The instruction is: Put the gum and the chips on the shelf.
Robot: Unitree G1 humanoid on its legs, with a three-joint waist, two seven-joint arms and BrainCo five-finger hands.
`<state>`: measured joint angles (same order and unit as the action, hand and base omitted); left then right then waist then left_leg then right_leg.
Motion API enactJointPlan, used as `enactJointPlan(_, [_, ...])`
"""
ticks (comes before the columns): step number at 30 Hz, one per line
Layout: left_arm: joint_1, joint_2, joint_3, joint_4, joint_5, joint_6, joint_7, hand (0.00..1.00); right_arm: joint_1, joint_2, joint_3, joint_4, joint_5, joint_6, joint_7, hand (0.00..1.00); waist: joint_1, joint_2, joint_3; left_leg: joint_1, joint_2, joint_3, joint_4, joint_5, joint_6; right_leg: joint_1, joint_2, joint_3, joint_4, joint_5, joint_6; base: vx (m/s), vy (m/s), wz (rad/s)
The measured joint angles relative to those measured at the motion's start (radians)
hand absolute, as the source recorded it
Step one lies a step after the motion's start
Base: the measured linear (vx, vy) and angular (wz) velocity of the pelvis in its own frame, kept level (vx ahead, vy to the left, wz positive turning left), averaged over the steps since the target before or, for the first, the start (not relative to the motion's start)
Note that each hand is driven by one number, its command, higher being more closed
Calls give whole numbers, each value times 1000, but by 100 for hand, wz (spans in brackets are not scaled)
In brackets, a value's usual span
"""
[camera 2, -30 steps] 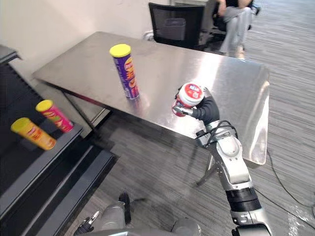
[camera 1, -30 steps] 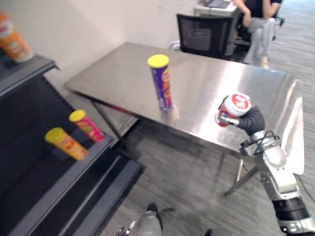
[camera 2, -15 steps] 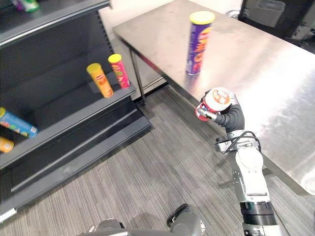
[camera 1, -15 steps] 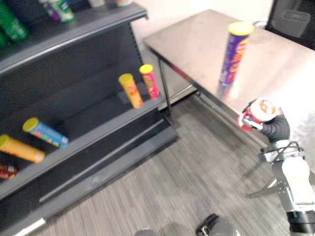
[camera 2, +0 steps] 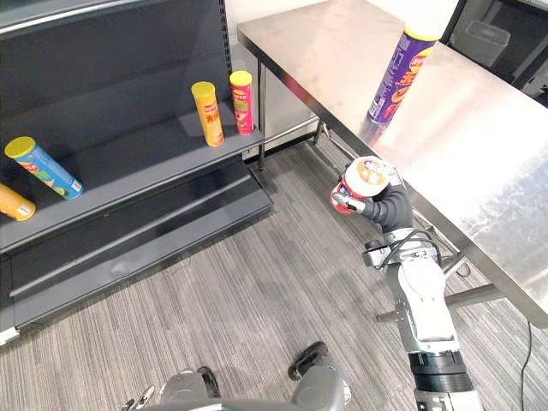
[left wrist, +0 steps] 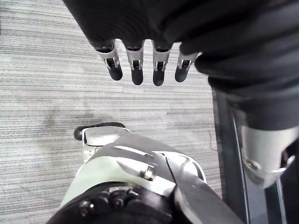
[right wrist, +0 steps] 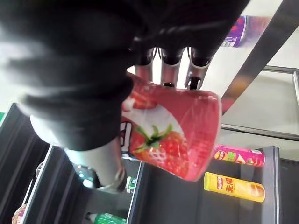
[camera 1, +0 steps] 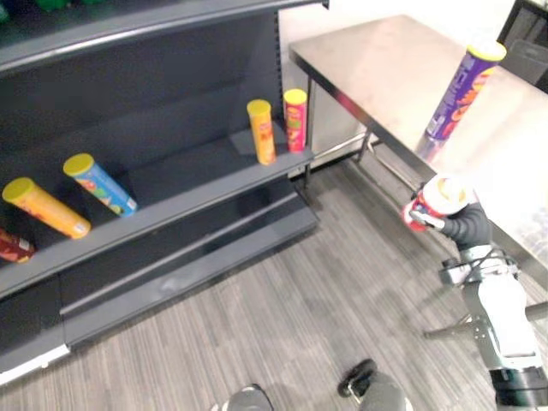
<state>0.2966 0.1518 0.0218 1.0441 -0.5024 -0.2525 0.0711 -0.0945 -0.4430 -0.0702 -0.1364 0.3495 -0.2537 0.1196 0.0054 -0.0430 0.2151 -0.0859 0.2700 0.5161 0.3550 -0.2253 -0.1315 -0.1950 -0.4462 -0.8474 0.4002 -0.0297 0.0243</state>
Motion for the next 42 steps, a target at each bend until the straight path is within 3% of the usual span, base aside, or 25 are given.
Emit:
enactJointPlan(6, [-19, -26, 26, -29, -2, -14, -9, 0, -30, 0, 5, 0, 0, 2, 7, 100, 1, 5, 6, -15, 2, -5, -5, 25, -6, -27, -12, 7, 47, -10, -14, 52, 1, 5])
enactJointPlan(16, [-19, -26, 46, -31, -7, -30, -32, 0, -64, 13, 85, 0, 1, 8, 76, 100, 27, -24, 28, -3, -17, -13, -10, 22, 0, -17, -48, 13, 75, -10, -14, -20, 4, 5])
enactJointPlan(21, [-17, -26, 55, -63, -7, -29, -35, 0, -79, 27, 160, 0, 2, 13, 150, 100, 48, -26, 59, -52, 4, -43, 140, -60, 22, 9, -72, 10, 86, -4, -5, -67, 50, 10])
enactJointPlan(23, [-17, -27, 55, -70, -7, -29, -33, 0, -77, 36, 182, 0, 3, 24, 164, 100, 56, -25, 58, -69, -1, -63, 190, -95, 46, 16, -96, 15, 111, 25, 4, -67, 126, 28])
enactJointPlan(24, [-18, -29, 55, -79, -7, -26, -32, 0, -76, 49, 203, 0, 3, 25, 172, 100, 63, -16, 65, -72, -8, -85, 213, -117, 64, 8, -116, 58, 154, 92, -24, -95, 219, 57])
enactJointPlan(25, [-17, -30, 54, -90, -7, -15, -28, 0, -70, 65, 223, 0, 4, 25, 172, 100, 62, -5, 72, -71, -23, -124, 219, -126, 81, -7, -117, 151, 185, 176, -93, -109, 305, 95])
enactJointPlan(26, [-17, -25, 52, -101, -7, -6, -22, 0, -53, 79, 239, 0, 5, 24, 170, 100, 61, 9, 78, -75, -40, -181, 221, -127, 90, -43, -94, 307, 217, 213, -102, -72, 258, 103])
enactJointPlan(27, [-20, -18, 46, -106, -7, -3, -16, 0, -40, 89, 244, -3, 5, 24, 169, 100, 60, 7, 76, -81, -46, -213, 224, -130, 99, -50, -53, 397, 219, 186, -75, 7, 184, 132])
enactJointPlan(28, [-28, 3, 41, -107, -7, 2, -5, 0, -21, 108, 256, -8, 5, 23, 159, 100, 60, -1, 71, -106, -65, -269, 224, -128, 115, -51, 26, 516, 210, 112, -11, 80, 116, 143])
enactJointPlan(29, [-35, 19, 40, -101, -7, 7, 2, 0, -12, 114, 275, -10, 5, 23, 146, 100, 61, -7, 69, -126, -90, -305, 223, -121, 128, -55, 78, 574, 202, 57, 31, 79, 88, 137])
enactJointPlan(31, [-35, 21, 36, -83, -14, 26, 6, 0, 7, 115, 284, -9, 5, 21, 147, 100, 68, -12, 66, -137, -141, -334, 223, -112, 128, -65, 116, 615, 180, 24, 54, 125, 53, 97])
enactJointPlan(33, [-27, 20, 22, -68, -44, 40, 10, 0, 31, 114, 285, -9, 7, 12, 150, 100, 79, -5, 60, -134, -172, -347, 222, -111, 128, -43, 117, 650, 148, -17, 78, 155, 25, 54])
enactJointPlan(36, [-29, 21, 19, -63, -44, 44, 10, 0, 22, 112, 285, -5, 35, 1, 153, 100, 81, -7, 58, -137, -173, -361, 204, -100, 109, 46, 151, 650, -14, -48, 124, 118, -74, 10])
enactJointPlan(42, [-29, -1, -13, -48, -42, 8, -6, 0, -9, 106, 296, -4, 93, -2, 150, 100, 77, -13, 51, -68, -139, -356, 73, -14, 36, 94, 197, 631, -81, -47, 123, 49, -138, -2])
